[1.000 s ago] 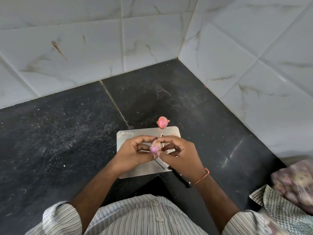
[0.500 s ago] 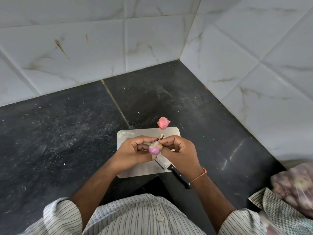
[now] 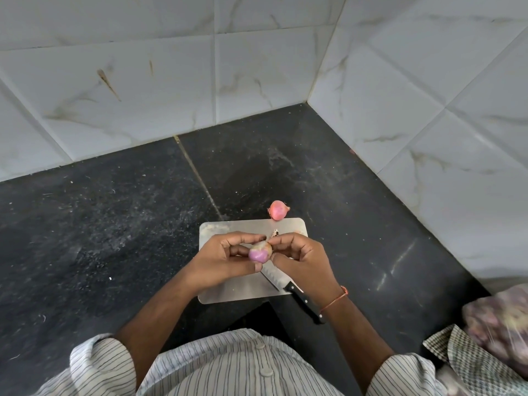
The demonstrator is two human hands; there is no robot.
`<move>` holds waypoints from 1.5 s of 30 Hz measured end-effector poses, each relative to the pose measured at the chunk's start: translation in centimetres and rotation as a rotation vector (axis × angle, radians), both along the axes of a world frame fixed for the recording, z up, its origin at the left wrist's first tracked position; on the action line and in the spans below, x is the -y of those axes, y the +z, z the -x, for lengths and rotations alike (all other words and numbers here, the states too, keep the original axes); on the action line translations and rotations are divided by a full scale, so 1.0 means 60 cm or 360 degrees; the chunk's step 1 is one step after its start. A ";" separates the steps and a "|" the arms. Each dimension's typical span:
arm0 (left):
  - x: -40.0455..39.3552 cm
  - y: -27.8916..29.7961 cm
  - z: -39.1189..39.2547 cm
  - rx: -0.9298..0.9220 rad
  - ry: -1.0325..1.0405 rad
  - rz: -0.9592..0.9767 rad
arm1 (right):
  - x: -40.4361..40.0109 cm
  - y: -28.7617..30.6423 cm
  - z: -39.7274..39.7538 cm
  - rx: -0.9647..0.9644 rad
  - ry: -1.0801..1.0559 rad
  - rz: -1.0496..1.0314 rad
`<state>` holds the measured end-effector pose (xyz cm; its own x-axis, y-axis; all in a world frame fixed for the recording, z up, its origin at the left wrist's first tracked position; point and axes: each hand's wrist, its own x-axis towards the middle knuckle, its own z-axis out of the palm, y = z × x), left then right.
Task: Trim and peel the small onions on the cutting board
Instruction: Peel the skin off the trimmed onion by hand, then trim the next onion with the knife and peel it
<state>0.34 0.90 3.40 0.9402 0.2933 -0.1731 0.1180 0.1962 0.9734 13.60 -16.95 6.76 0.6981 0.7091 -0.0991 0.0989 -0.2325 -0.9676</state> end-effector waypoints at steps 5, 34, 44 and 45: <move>0.003 -0.008 -0.005 -0.0033 0.0008 -0.0073 | -0.005 0.001 -0.009 -0.0166 0.0013 0.0124; -0.030 -0.096 0.019 -0.0569 0.0074 -0.0541 | 0.077 -0.119 -0.015 0.0756 0.0469 0.1596; -0.028 -0.137 0.035 -0.0659 0.0218 -0.0758 | 0.089 -0.153 -0.005 0.0606 0.0446 0.1403; -0.029 -0.138 0.035 -0.0649 0.0228 -0.0778 | 0.091 -0.153 -0.001 0.0550 0.0461 0.1354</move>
<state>-1.76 2.64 -4.86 0.7730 0.5463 -0.3227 0.5025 -0.2167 0.8370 13.69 -22.40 -2.44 0.5941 0.6444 -0.4815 0.5107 -0.7646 -0.3931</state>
